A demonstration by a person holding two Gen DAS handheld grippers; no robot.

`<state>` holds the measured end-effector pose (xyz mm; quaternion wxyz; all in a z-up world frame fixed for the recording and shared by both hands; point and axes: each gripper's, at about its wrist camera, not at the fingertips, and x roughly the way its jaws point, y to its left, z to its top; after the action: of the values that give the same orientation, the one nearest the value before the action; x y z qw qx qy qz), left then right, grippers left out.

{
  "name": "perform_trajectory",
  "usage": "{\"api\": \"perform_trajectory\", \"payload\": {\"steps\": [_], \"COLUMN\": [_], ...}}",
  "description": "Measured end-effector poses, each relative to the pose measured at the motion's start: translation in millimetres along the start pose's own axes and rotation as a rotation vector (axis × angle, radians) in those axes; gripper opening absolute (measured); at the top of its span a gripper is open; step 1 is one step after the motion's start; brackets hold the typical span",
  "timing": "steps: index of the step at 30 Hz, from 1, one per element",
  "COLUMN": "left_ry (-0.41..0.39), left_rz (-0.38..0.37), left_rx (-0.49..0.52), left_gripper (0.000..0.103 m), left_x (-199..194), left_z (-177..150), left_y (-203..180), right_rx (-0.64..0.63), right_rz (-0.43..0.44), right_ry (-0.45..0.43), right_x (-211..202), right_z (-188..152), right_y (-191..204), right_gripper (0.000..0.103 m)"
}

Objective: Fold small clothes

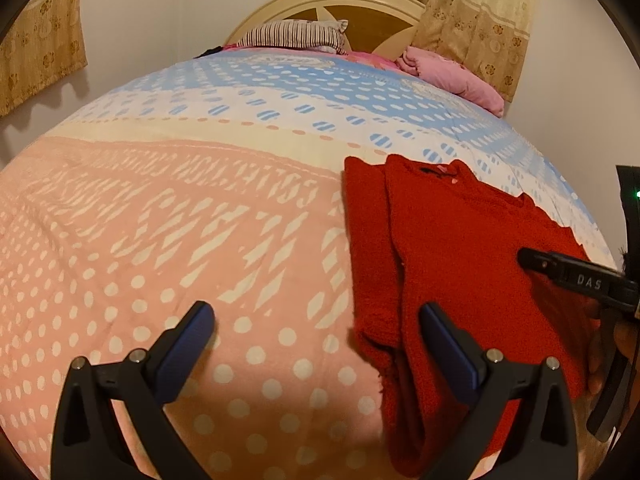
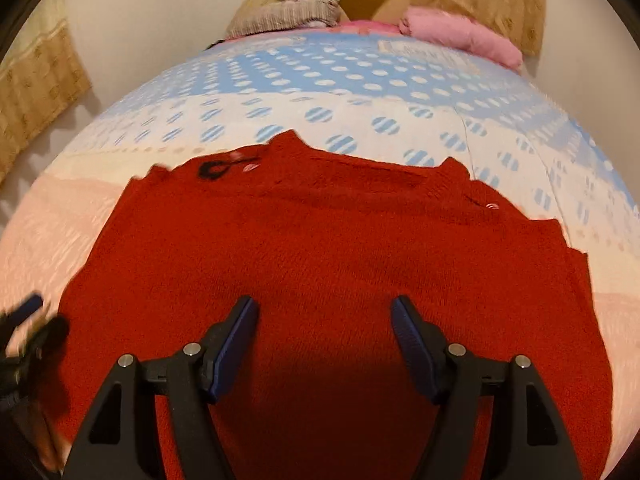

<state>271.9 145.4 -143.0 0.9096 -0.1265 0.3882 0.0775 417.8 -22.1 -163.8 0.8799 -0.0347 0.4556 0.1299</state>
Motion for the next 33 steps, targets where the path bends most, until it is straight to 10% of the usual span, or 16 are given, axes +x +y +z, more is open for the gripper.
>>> {"api": "perform_trajectory", "payload": {"steps": [20, 33], "left_ry": [0.026, 0.103], "left_rz": [-0.190, -0.189], "left_rx": [-0.023, 0.099], "left_gripper": [0.101, 0.067], "left_x": [13, 42], "left_z": [31, 41], "left_y": [-2, -26], "right_rx": [-0.442, -0.579], "right_rz": [0.098, 0.000], "right_ry": [-0.230, -0.240], "right_x": [-104, -81], "right_z": [-115, -121], "right_y": [109, 159], "right_gripper": [0.071, 0.071]}}
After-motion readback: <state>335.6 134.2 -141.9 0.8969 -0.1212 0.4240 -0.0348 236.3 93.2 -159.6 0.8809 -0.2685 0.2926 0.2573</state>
